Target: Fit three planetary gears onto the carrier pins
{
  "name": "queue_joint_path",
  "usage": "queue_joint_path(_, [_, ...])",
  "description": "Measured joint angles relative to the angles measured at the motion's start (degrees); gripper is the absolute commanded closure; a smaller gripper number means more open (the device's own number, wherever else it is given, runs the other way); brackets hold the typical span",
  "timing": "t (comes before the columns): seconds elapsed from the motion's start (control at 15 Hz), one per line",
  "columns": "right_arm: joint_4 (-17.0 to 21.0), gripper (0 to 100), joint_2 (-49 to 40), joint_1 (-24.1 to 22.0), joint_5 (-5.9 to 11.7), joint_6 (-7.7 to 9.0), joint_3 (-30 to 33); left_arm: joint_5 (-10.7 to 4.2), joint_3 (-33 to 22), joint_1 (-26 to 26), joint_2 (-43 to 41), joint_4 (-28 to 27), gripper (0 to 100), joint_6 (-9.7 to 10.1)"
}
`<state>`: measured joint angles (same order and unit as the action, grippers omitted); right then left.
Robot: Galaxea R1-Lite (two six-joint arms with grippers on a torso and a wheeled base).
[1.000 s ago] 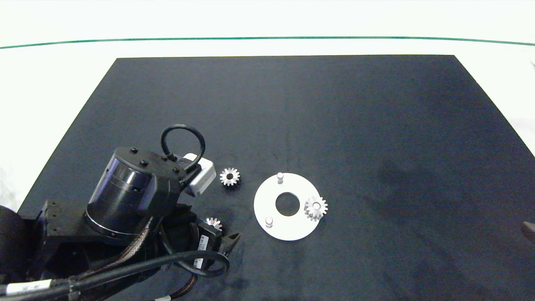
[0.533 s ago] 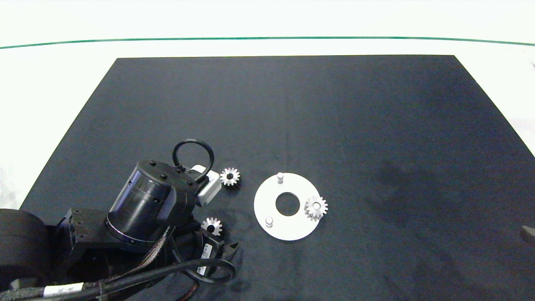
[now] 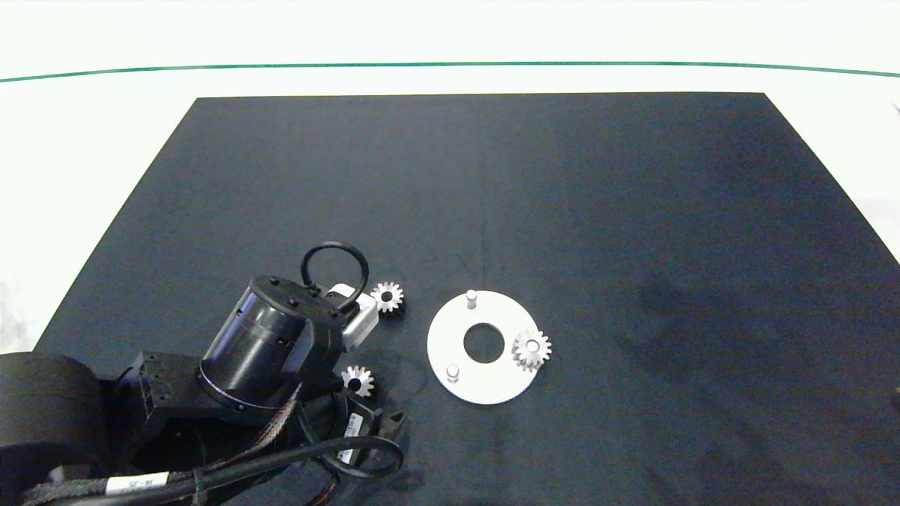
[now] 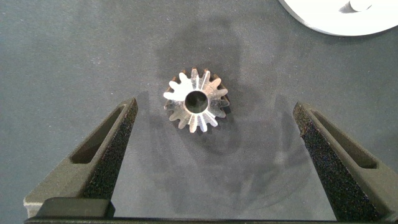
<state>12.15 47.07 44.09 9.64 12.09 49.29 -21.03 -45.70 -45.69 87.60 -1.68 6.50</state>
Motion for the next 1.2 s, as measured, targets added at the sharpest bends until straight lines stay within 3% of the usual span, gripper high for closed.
queue_joint_path(0.93, [0.09, 0, -0.29, 0.94, -0.02, 0.66, -0.84, -0.46, 0.06, -0.01, 1.67, 1.97, 0, 0.22])
queue_joint_path(1.2, [0.09, 0, -0.32, 0.96, -0.02, 0.67, -0.94, -2.04, 0.28, -0.04, 2.58, 2.45, 0, 0.30])
